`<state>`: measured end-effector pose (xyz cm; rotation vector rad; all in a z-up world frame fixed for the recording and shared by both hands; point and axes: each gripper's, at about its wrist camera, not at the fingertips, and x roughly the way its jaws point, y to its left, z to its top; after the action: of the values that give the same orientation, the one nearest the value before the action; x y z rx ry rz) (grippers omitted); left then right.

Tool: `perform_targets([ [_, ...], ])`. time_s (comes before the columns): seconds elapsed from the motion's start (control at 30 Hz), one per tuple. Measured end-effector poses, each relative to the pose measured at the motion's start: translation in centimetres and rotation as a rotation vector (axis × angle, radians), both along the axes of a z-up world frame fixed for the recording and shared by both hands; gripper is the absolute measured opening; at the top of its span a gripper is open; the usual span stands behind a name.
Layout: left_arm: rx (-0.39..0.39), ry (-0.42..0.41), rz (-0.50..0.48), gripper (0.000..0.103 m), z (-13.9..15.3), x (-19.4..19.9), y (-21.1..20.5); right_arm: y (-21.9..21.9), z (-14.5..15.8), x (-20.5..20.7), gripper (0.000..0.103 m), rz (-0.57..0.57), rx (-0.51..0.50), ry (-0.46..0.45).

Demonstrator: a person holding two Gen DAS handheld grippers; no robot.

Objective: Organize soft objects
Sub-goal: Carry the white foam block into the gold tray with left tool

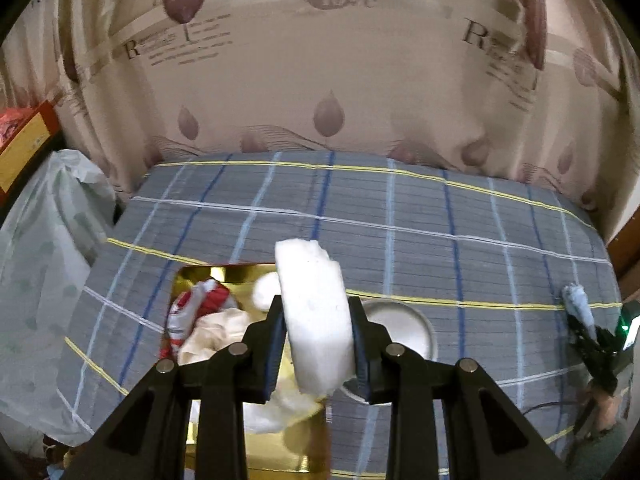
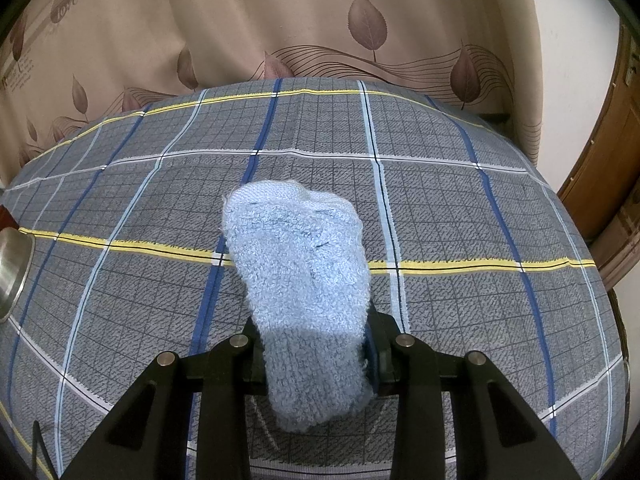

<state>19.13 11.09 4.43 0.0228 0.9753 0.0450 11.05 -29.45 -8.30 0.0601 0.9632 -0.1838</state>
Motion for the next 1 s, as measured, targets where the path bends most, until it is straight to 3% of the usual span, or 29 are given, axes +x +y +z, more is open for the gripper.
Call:
perform_targets([
  [0.17, 0.015, 0.014, 0.034, 0.03, -0.6, 0.6, 2.2, 0.0, 0.0, 0.0, 0.032, 0.0, 0.002, 0.0],
  [0.4, -0.023, 0.03, 0.086, 0.03, -1.6, 1.7, 4.8, 0.0, 0.0, 0.0, 0.032, 0.0, -0.003, 0.001],
  [0.87, -0.182, 0.083, 0.141, 0.032, -5.2, 4.3, 8.2, 0.0, 0.0, 0.0, 0.032, 0.001, -0.004, 0.002],
  [1.0, -0.153, 0.091, 0.145, 0.035, -5.6, 4.4, 8.5, 0.1, 0.0, 0.1, 0.032, 0.001, -0.003, 0.002],
])
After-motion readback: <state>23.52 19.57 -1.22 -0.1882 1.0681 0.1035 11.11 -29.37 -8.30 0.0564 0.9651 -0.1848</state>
